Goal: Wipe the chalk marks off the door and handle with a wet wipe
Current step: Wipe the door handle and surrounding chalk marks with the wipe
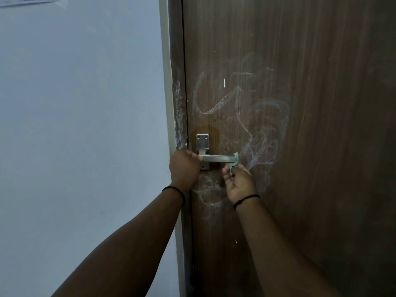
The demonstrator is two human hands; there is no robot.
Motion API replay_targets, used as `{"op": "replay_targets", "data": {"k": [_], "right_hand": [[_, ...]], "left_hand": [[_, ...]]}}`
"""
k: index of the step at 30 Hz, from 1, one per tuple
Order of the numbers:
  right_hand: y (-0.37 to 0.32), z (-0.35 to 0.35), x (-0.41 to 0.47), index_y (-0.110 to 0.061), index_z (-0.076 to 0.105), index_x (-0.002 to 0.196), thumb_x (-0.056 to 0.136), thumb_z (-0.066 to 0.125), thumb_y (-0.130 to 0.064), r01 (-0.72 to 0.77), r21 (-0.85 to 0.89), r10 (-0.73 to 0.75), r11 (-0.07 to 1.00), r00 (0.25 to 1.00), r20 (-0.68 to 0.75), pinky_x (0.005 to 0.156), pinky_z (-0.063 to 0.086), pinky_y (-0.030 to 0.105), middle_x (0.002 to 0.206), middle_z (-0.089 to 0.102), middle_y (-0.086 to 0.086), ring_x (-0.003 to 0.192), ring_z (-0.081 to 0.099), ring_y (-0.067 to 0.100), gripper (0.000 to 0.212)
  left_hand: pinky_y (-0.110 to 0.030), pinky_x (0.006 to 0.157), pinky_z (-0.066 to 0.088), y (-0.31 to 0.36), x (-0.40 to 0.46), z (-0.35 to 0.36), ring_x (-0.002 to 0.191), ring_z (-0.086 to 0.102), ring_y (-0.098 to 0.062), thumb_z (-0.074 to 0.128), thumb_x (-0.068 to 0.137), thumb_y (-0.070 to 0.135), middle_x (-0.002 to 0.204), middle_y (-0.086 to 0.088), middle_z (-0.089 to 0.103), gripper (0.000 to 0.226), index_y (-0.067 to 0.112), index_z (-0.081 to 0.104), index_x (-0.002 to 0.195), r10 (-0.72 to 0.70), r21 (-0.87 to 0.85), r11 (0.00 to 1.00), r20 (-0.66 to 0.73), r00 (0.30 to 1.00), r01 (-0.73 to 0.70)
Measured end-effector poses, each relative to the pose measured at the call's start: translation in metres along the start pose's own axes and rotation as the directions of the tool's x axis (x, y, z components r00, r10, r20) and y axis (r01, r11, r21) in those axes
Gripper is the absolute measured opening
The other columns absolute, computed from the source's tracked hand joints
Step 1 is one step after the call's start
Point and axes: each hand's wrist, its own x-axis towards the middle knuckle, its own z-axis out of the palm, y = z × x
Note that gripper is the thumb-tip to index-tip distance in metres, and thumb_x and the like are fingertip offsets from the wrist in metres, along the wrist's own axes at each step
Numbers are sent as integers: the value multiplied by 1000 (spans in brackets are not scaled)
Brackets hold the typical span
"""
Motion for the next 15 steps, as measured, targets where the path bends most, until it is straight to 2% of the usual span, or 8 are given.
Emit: {"op": "replay_targets", "data": {"k": [2, 4, 6, 7, 9, 11, 13, 15], "right_hand": [[-4, 2, 1, -9, 59, 123, 101, 45, -1, 52, -5, -52, 999, 999, -16, 66, 57, 21, 93, 63, 8, 73, 60, 11, 27], [-9, 4, 1, -13, 61, 118, 101, 48, -5, 130, -53, -133, 990, 990, -44, 70, 55, 23, 102, 63, 6, 79, 61, 12, 23], [-14, 4, -2, -19, 65, 105, 100, 49, -6, 296, -253, -309, 921, 951, -9, 70, 53, 21, 106, 64, 1, 88, 63, 13, 20], [-16, 2, -3, -20, 67, 101, 99, 51, -6, 409, -447, -428, 795, 901, 64, 70, 51, 18, 105, 66, -2, 91, 63, 12, 22], [-21, 1, -4, -19, 72, 104, 97, 54, -9, 551, -755, -568, 355, 769, 295, 73, 48, 18, 102, 70, -4, 96, 65, 14, 21], [-28, 8, -5, -20, 75, 105, 94, 59, -12, 577, -816, -552, 33, 691, 467, 78, 52, 26, 103, 74, -4, 95, 66, 14, 21], [-32, 24, -6, -24, 77, 103, 91, 62, -16, 559, -815, -484, -151, 677, 554, 85, 55, 34, 103, 75, -5, 94, 68, 15, 21], [-31, 41, -4, -28, 77, 101, 90, 63, -23, 484, -832, -425, -272, 716, 554, 87, 53, 37, 99, 76, -6, 92, 67, 16, 18]], "left_hand": [[-31, 77, 54, 0, 0, -1, 79, 68, -16, 71, 88, 22, 76, 0, 72, 10, 16, 75, 81, 0, 1, 1000, 12, 1000, 0], [-30, 75, 54, 1, 0, -2, 77, 68, -15, 72, 88, 22, 77, 0, 72, 10, 16, 75, 82, 18, 15, 1000, 20, 1000, -18], [-21, 64, 47, 1, 0, -3, 74, 64, -11, 71, 89, 21, 81, 1, 73, 9, 15, 76, 83, 75, 81, 994, 13, 997, -76], [-15, 59, 40, 1, -1, -2, 72, 62, -10, 70, 89, 19, 82, 0, 72, 9, 14, 77, 84, 113, 129, 985, 13, 994, -114], [-11, 56, 34, -1, -2, -1, 74, 64, -13, 68, 90, 16, 83, -2, 73, 11, 13, 78, 86, 168, 202, 965, 17, 986, -168], [-16, 61, 39, -3, -2, 1, 77, 67, -16, 67, 90, 15, 85, -4, 74, 12, 13, 78, 88, 189, 231, 955, 20, 982, -188], [-20, 65, 41, -7, -2, 3, 79, 68, -19, 67, 89, 14, 87, -5, 75, 11, 13, 78, 89, 201, 227, 954, 2, 980, -196], [-17, 64, 39, -9, -2, 5, 76, 66, -17, 66, 87, 12, 87, -4, 76, 12, 14, 78, 88, 209, 195, 960, -24, 978, -201]]}}
